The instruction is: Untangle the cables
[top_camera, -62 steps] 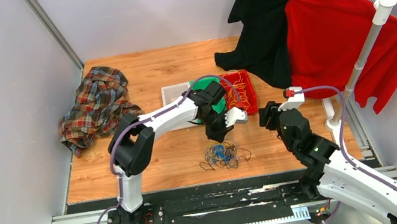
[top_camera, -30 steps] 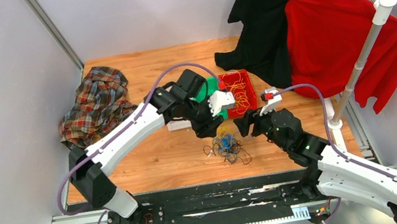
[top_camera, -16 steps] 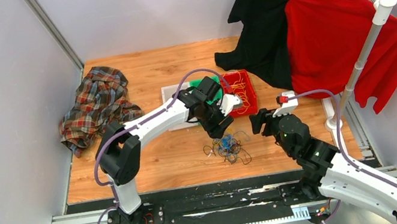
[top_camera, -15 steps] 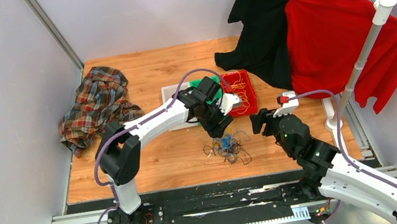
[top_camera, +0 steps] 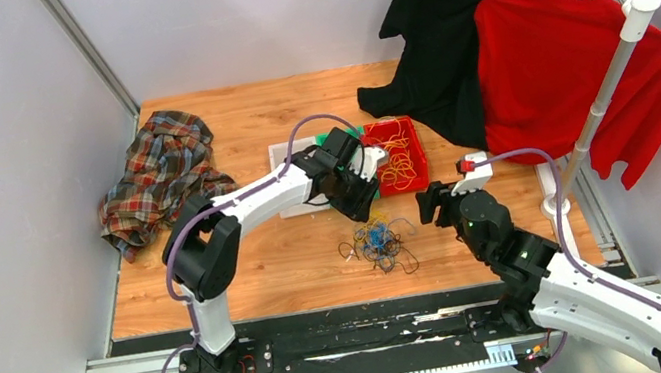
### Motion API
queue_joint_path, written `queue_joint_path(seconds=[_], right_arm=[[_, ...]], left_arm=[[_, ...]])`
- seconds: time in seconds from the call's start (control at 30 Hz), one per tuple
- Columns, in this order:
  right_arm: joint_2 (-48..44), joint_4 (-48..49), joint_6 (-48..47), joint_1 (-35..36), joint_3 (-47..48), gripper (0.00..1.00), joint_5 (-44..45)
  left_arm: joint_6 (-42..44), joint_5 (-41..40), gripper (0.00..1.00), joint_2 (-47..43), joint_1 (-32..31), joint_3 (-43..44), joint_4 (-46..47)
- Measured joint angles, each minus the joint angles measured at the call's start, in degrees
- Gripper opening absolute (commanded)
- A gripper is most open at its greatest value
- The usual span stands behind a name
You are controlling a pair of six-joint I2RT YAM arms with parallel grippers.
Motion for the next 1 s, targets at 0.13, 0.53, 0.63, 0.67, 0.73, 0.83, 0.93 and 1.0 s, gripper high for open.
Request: queue_joint_path(seconds=[0.13,0.53,0.63,0.67,0.73,0.83,0.93,1.0], right_arm=[[0.0,0.5,-0.1,0.0,0.0,0.64,0.0],[4.5,5.5,-0.5,0.0,-0.2,0.73,-2.6],[6.8,8.3,-1.1,0.0,-0.2,0.73,-5.3],[7.6,9.1,-1.3,0.0,-0.2,0.73,-6.2],[9.4,10.7,-1.5,0.0,-0.2,0.73,-8.3],[11.3,12.4,-1.6,0.0,-0.1,0.74,-10.9],[12.0,14.7,-1.6,0.0,0.0,0.74,-13.3],[12.3,16.4,-1.6,0.0,0.3,0.74,-14.8]], left_arm=[[-1.0,0.3,0.27,0.5,0.0,-0.9,0.2],[-1.3,1.7,0.01,-2.3,0.0,-1.1,-0.4],[-1.2,2.9,0.01,-6.1,0.0,-0.7,-3.1],[-1.0,3.4,0.01,-7.3,0.0,-0.3,-4.1],[-0.5,4.6,0.01,-9.5,0.0,1.2,-6.4],[0.5,6.6,0.01,-12.0,0.0,3.8,-9.0],[1.2,8.8,0.01,-14.1,0.0,5.9,-10.8],[1.6,10.3,0.01,-15.5,0.0,6.5,-11.6]])
